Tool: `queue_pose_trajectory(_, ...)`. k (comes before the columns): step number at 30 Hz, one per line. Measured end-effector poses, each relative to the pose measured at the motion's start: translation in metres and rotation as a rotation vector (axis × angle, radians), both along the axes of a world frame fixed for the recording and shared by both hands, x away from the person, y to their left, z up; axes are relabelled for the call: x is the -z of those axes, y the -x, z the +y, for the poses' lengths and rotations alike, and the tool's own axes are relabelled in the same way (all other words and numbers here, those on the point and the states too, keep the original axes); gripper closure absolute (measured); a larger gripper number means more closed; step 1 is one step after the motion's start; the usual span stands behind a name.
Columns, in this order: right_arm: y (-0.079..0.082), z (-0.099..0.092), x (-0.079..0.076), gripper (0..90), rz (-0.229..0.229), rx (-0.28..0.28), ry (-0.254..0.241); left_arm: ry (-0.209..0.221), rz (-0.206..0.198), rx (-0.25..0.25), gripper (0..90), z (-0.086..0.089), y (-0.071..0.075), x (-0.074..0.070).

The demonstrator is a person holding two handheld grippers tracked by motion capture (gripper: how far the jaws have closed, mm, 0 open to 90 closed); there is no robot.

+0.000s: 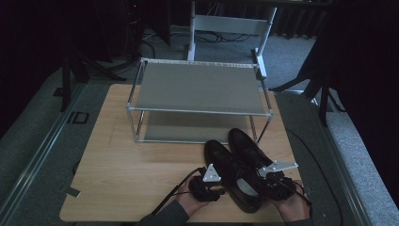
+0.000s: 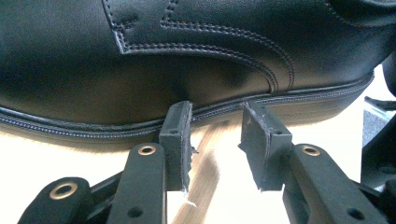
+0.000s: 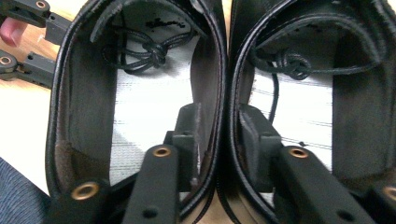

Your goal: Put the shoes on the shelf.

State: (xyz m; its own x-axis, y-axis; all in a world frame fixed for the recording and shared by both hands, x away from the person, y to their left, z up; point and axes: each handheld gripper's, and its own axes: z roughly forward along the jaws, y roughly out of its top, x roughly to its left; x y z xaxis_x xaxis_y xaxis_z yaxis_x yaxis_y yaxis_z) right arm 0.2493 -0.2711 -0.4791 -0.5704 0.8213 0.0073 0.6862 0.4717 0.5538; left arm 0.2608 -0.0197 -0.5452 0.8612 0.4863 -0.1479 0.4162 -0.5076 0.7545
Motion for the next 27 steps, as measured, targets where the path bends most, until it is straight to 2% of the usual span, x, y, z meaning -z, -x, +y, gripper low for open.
queue_pose_trajectory(3,-0.0009,0.0008,0.0003,63.2,0.013,-0.003,0.005,-0.006,0.000,0.000,63.0,0.0000,-0.0004,0.0006)
queue_pose_trajectory(5,-0.0034,0.0009,0.0012,58.0,0.052,-0.012,0.015,0.000,0.001,-0.004,63.0,-0.0001,-0.0010,0.0007)
queue_pose_trajectory(11,-0.0057,0.0006,0.0014,55.9,0.085,-0.005,0.026,0.008,-0.004,-0.011,63.0,-0.0004,-0.0023,0.0004)
queue_pose_trajectory(15,-0.0077,-0.0014,0.0013,70.0,0.092,0.005,0.016,0.036,-0.009,-0.010,63.4,-0.0002,-0.0026,-0.0026)
queue_pose_trajectory(17,-0.0091,-0.0013,0.0014,74.5,0.101,0.011,0.019,0.034,-0.013,-0.012,63.4,-0.0013,-0.0030,-0.0032)
queue_pose_trajectory(21,-0.0083,-0.0010,0.0019,77.5,0.093,0.018,0.011,0.041,-0.014,-0.014,63.5,-0.0010,-0.0041,-0.0029)
queue_pose_trajectory(27,-0.0052,-0.0047,0.0038,79.4,0.062,0.040,-0.045,0.053,-0.010,-0.032,63.4,-0.0024,-0.0058,-0.0035)
